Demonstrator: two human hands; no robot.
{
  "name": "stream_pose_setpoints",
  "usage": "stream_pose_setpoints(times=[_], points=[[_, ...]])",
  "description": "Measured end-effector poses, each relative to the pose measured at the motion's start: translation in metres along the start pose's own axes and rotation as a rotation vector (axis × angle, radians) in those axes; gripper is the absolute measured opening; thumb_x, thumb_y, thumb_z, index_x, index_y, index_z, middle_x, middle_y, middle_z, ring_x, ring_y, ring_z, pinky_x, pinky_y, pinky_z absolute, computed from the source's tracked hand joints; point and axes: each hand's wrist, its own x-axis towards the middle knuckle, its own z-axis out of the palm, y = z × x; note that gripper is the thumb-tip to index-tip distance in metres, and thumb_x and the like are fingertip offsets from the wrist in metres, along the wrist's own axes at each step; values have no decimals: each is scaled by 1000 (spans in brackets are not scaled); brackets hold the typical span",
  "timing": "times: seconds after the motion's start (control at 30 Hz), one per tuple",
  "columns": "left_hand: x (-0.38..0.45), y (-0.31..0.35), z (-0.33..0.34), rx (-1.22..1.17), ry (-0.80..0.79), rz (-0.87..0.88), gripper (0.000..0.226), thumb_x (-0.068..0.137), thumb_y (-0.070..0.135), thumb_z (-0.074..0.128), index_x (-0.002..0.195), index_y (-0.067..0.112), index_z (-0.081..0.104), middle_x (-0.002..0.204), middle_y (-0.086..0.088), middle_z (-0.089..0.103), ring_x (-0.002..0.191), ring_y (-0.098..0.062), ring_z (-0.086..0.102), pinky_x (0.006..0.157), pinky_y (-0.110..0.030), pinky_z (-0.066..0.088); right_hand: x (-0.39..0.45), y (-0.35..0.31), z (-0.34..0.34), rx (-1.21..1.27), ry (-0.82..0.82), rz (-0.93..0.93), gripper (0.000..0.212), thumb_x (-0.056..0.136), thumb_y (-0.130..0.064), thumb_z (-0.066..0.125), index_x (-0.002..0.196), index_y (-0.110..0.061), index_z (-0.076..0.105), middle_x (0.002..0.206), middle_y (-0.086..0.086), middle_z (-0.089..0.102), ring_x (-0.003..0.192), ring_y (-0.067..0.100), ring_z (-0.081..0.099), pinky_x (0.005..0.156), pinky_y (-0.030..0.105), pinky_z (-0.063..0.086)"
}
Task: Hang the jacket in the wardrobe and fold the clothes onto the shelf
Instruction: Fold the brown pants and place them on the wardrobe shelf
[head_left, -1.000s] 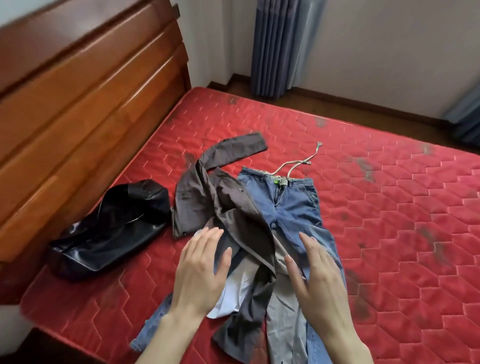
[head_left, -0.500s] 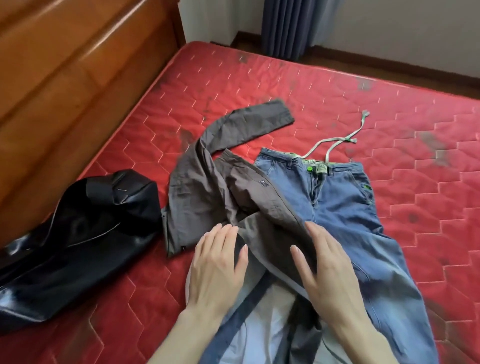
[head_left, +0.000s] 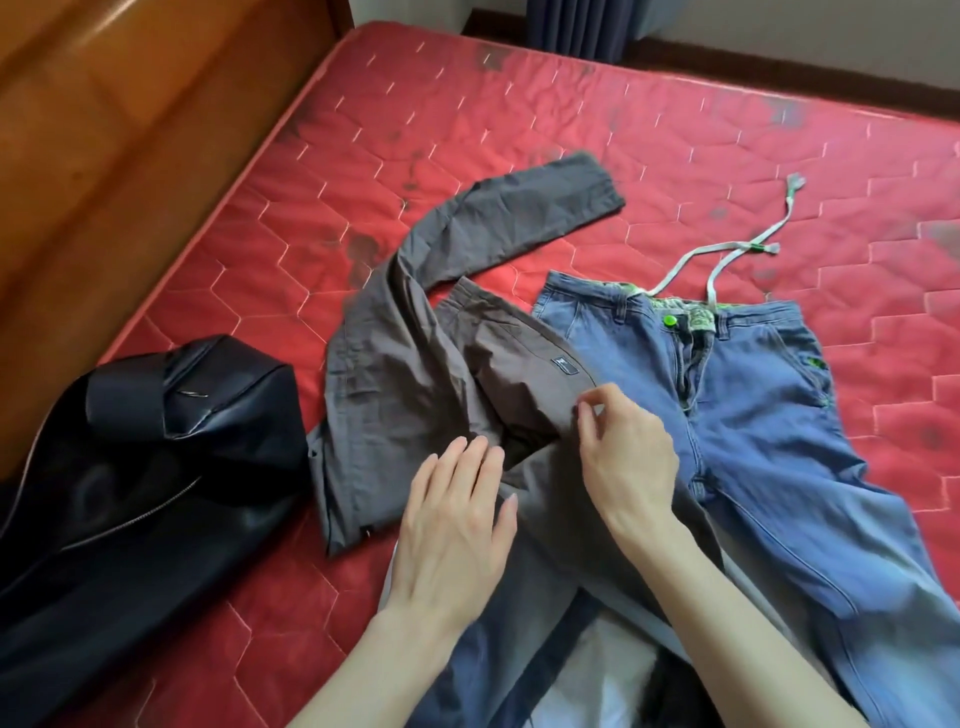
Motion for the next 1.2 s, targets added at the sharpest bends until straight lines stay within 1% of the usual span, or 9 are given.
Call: stream_pose_setpoints(times=[0.13,0.23,0.4,0.6,0.8,0.83,0.9,1.03,1.2], points=[[8,1,3,42,-31,69,50,100,37,47,138,9,64,144,-8,62,136,-28,56,111,-49,47,15,12,5,-98,-33,9,49,95,-47,68,131,-15,60,118,14,66,115,40,59,90,48,45],[15,4,6,68,-75,95,50,100,39,45,134,9,66,138,-8,65,133,-28,58,110,-50,48,19,19,5,170,-169,96,21,99,-41,64,103,-20,66,101,10,73,106,37,65,76,40,43],[10,18,6,56,-106,196,50,101,43,45,128,9,70,133,-8,68,132,-28,59,113,-48,37,-40,52,-51,391,55,91,5,100,-28,67,96,-24,67,81,-5,73,83,21,68,77,42,51],[4,56,0,-71,-121,420,69,105,64,35,126,9,72,130,-5,69,128,-25,60,117,-50,34,-129,160,-105,426,323,379,17,90,-33,80,84,-24,67,82,-19,67,72,-11,59,67,2,39],[8,103,18,-67,-223,500,60,107,54,36,137,10,62,115,-4,67,107,-27,64,111,-45,43,-178,237,-117,166,418,583,71,64,-85,61,69,-14,57,72,40,59,67,13,45,50,14,40],[15,110,21,-77,-204,512,52,106,46,42,139,9,60,119,-6,65,110,-29,63,108,-46,45,-180,250,-112,206,374,542,80,61,-94,60,69,-14,59,73,42,59,68,11,50,63,16,44],[34,125,25,-53,-183,535,51,93,26,51,140,9,58,133,-13,60,122,-34,58,110,-49,45,-170,270,-109,142,101,448,86,70,-92,59,88,-8,69,79,26,68,63,10,65,66,16,48],[89,140,42,106,-258,575,61,68,18,66,128,10,65,154,-19,49,146,-38,43,119,-55,36,-121,262,-104,-46,217,274,48,95,-40,62,128,-5,64,117,14,68,104,41,64,93,47,45],[122,126,53,274,-460,639,37,75,29,64,108,13,65,111,-11,65,114,-35,61,121,-50,34,-23,230,-76,81,56,176,74,94,-35,74,152,-1,45,145,19,58,131,42,53,109,52,43]])
